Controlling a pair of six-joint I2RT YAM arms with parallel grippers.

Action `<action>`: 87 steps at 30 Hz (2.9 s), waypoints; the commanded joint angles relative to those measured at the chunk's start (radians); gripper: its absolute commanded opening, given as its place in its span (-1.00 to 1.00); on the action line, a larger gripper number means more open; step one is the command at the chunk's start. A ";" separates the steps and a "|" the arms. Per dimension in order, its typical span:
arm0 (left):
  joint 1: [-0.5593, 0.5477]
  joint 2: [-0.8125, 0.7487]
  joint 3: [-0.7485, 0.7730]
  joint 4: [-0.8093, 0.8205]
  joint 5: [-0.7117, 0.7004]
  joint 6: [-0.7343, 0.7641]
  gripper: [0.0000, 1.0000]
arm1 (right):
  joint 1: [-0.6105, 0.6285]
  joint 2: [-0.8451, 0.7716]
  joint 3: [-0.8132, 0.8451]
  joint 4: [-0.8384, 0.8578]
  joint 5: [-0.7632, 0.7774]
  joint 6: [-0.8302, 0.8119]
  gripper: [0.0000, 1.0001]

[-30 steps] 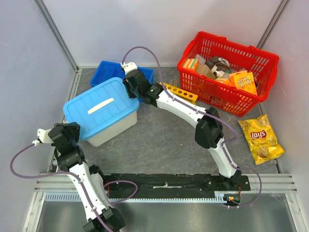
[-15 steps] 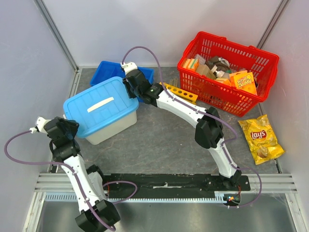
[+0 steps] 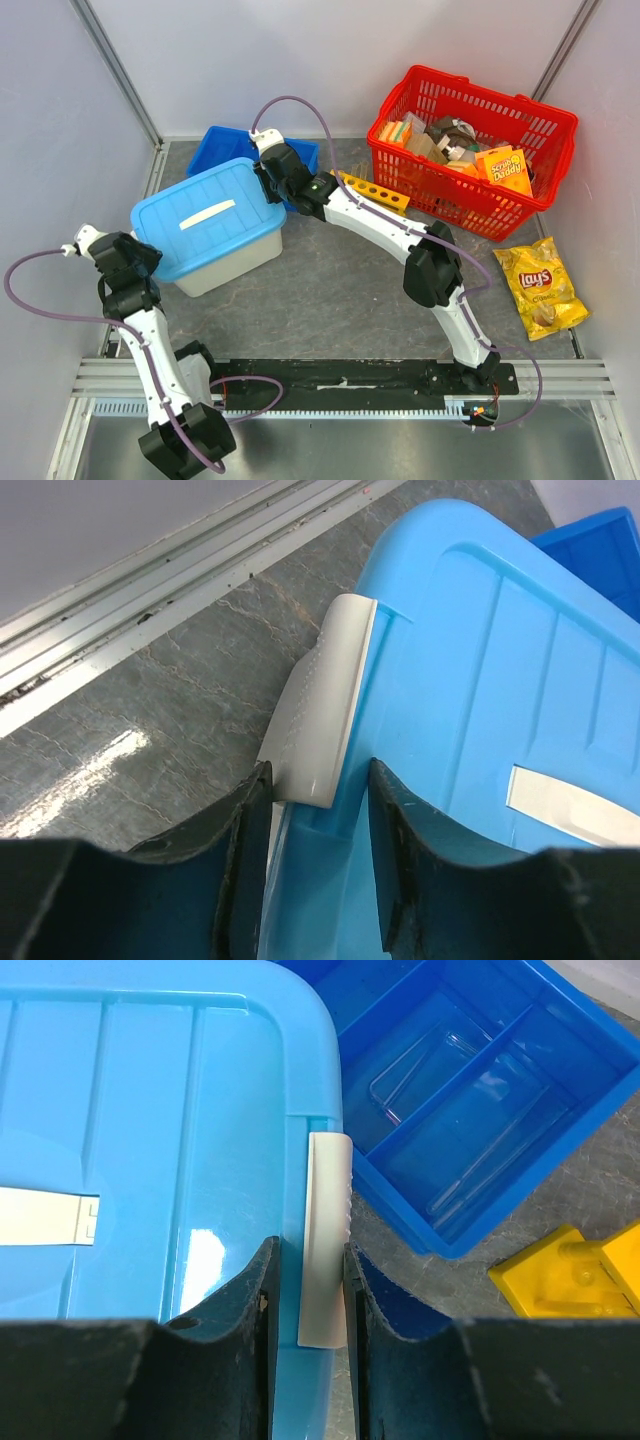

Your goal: Organize the chemistry lab equipment

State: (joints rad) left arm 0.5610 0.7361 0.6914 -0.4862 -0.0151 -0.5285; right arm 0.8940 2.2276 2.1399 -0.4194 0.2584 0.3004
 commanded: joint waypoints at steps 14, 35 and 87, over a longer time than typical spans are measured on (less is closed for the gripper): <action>-0.283 0.126 0.076 -0.106 -0.290 0.160 -0.96 | 0.013 0.053 -0.009 -0.018 -0.051 -0.038 -0.35; -0.314 0.175 0.183 -0.118 -0.273 0.260 -0.63 | 0.000 0.001 -0.089 0.053 -0.154 0.146 -0.37; -0.322 0.240 0.435 -0.184 0.050 0.329 -0.02 | 0.020 -0.080 -0.293 0.310 -0.303 0.555 -0.41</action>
State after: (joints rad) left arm 0.2459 0.9916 1.0767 -0.7074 -0.0799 -0.2405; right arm 0.8600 2.1593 1.8908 -0.1024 0.0338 0.7681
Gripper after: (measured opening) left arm 0.488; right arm 0.302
